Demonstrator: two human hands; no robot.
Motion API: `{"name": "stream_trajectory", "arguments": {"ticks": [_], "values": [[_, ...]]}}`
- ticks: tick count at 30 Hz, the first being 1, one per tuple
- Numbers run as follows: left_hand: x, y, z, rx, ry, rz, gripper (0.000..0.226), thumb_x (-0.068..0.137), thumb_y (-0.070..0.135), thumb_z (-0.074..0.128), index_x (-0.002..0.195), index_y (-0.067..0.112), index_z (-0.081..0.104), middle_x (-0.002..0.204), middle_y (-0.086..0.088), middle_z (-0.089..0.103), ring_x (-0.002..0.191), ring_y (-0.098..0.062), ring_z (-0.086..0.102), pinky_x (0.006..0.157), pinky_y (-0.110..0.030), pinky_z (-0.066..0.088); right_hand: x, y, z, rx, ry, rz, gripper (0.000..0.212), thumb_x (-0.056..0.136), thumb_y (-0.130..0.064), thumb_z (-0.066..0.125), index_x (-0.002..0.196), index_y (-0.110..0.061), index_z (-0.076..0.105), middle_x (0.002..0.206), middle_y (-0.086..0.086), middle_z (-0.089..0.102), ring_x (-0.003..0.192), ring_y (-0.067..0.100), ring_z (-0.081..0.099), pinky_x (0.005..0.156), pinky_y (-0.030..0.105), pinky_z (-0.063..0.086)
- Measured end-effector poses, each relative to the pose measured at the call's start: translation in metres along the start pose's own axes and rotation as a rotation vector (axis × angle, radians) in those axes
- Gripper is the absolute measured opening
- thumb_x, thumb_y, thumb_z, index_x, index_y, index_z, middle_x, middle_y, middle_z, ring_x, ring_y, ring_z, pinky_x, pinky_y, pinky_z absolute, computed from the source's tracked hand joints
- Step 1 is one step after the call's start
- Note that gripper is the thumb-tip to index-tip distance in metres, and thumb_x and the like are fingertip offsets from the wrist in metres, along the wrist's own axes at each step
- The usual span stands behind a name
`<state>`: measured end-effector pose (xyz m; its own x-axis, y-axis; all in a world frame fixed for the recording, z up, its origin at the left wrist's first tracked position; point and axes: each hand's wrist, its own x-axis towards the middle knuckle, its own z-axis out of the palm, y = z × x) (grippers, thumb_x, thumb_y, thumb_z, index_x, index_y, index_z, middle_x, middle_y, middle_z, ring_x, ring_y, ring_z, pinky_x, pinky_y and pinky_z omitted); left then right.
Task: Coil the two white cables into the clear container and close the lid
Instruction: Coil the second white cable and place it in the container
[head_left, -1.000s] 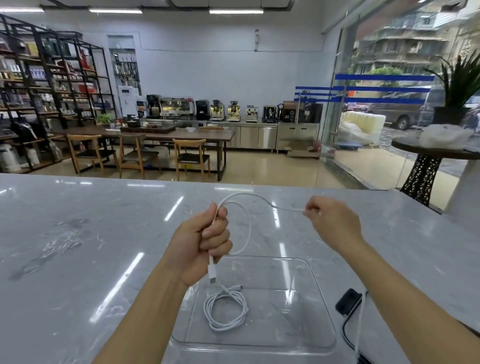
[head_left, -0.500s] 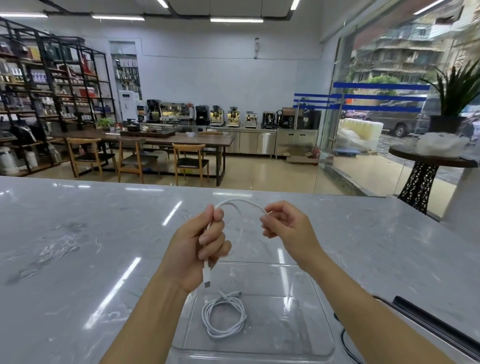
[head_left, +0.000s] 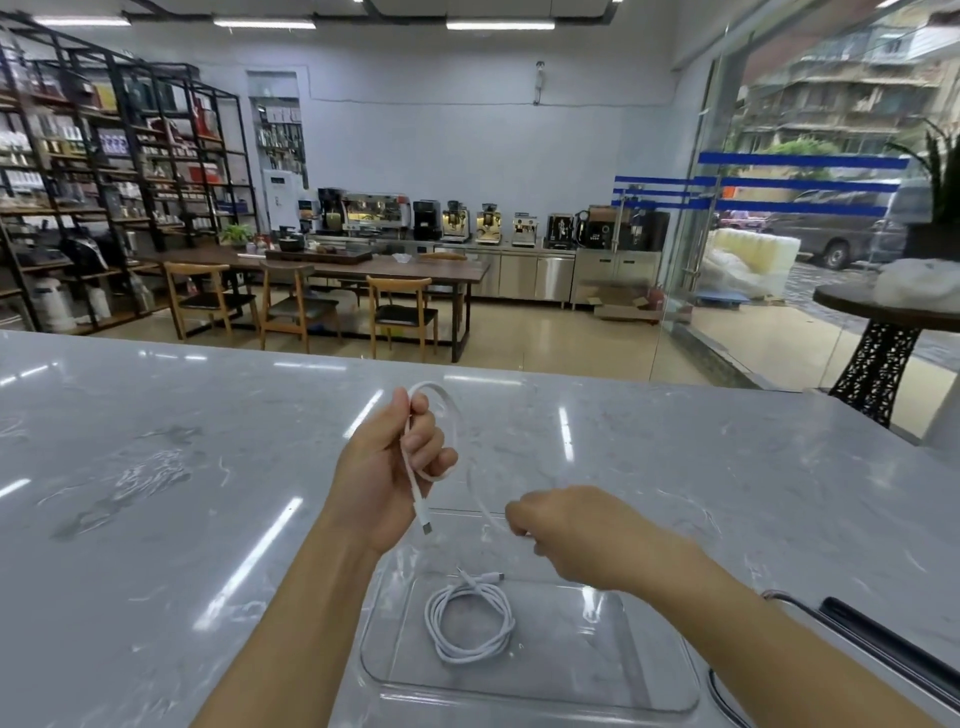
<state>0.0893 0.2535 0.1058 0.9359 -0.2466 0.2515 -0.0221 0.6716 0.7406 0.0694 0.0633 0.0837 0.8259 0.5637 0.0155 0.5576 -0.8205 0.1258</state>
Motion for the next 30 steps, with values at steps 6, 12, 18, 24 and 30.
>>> {"name": "stream_trajectory", "arguments": {"ticks": [6,12,18,24,30], "values": [[-0.003,-0.015,0.003,0.329,-0.029,-0.024,0.032,0.097,0.027,0.036,0.076,0.009,0.054,0.058,-0.001,0.065,0.051,-0.013,0.062,0.055,-0.025,0.055,-0.017,-0.026,-0.045,0.187,0.278,-0.219,0.012,0.089,-0.014,0.054,0.096,-0.009,0.062,0.092,0.005,0.071,0.078,0.025,0.063,0.067,0.039,0.051],[-0.009,-0.024,0.012,0.463,-0.139,-0.056,0.039,0.096,0.026,0.039,0.073,0.009,0.065,0.063,-0.012,0.065,0.051,-0.018,0.061,0.055,-0.027,0.054,-0.007,-0.024,-0.054,0.342,0.595,-0.232,0.016,0.087,-0.012,0.054,0.090,-0.001,0.065,0.078,0.013,0.067,0.066,0.028,0.061,0.059,0.044,0.051],[-0.013,-0.023,0.014,0.386,-0.173,-0.153,0.051,0.097,0.033,0.032,0.056,0.015,0.058,0.035,0.005,0.036,0.032,-0.008,0.023,0.037,-0.021,0.021,0.010,-0.011,-0.048,0.714,0.705,-0.005,0.015,0.076,-0.023,0.072,0.075,-0.012,0.061,0.070,0.001,0.056,0.054,0.005,0.044,0.052,0.013,0.034],[-0.014,-0.018,0.002,0.225,-0.189,-0.182,0.039,0.090,0.035,0.040,0.061,0.014,0.054,0.036,0.010,0.025,0.031,-0.006,0.015,0.035,-0.019,0.017,0.016,0.002,-0.047,1.139,0.312,0.024,0.013,0.083,-0.027,0.064,0.093,-0.020,0.066,0.072,-0.007,0.065,0.039,0.003,0.041,0.039,0.013,0.034],[-0.010,-0.014,-0.010,0.085,-0.311,-0.271,0.036,0.089,0.029,0.040,0.056,0.016,0.050,0.033,0.010,0.034,0.031,-0.008,0.019,0.038,-0.021,0.026,0.016,0.002,-0.048,1.246,0.247,-0.016,0.021,0.090,-0.018,0.053,0.081,-0.001,0.063,0.057,0.009,0.055,0.034,0.004,0.032,0.035,0.013,0.026]]}}
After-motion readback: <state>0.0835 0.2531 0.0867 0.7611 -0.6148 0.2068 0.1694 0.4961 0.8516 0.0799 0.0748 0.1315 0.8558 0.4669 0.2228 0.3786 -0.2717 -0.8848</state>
